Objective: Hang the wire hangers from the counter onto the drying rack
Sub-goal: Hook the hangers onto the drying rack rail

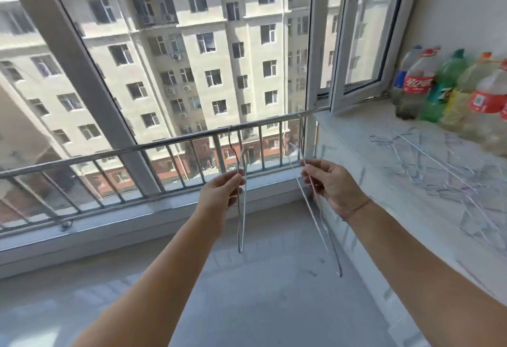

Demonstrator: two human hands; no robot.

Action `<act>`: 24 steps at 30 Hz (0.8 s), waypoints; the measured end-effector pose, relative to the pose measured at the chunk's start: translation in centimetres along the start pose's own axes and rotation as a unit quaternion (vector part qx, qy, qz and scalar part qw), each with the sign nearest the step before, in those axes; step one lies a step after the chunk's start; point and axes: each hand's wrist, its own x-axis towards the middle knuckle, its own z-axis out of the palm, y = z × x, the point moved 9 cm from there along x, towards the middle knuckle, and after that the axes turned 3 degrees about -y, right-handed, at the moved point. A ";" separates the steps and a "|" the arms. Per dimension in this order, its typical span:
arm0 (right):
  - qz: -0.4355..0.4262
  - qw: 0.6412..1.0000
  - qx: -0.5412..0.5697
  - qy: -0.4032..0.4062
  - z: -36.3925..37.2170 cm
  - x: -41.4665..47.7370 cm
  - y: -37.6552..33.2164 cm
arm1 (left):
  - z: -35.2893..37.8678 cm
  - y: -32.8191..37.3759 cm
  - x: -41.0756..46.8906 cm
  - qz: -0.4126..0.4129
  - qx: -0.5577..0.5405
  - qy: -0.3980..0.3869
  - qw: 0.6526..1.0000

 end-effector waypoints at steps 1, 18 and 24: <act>0.004 1.000 0.002 -0.017 3.1 -0.4 0.4 | -3.0 0.5 -1.0 0.003 -0.002 0.018 1.000; 0.049 0.952 0.062 -0.297 51.5 -14.0 4.3 | -47.9 9.1 -21.7 0.075 -0.004 0.248 0.966; 0.049 0.919 0.054 -0.387 65.8 -15.8 5.0 | -59.5 12.5 -26.3 0.119 -0.029 0.337 0.934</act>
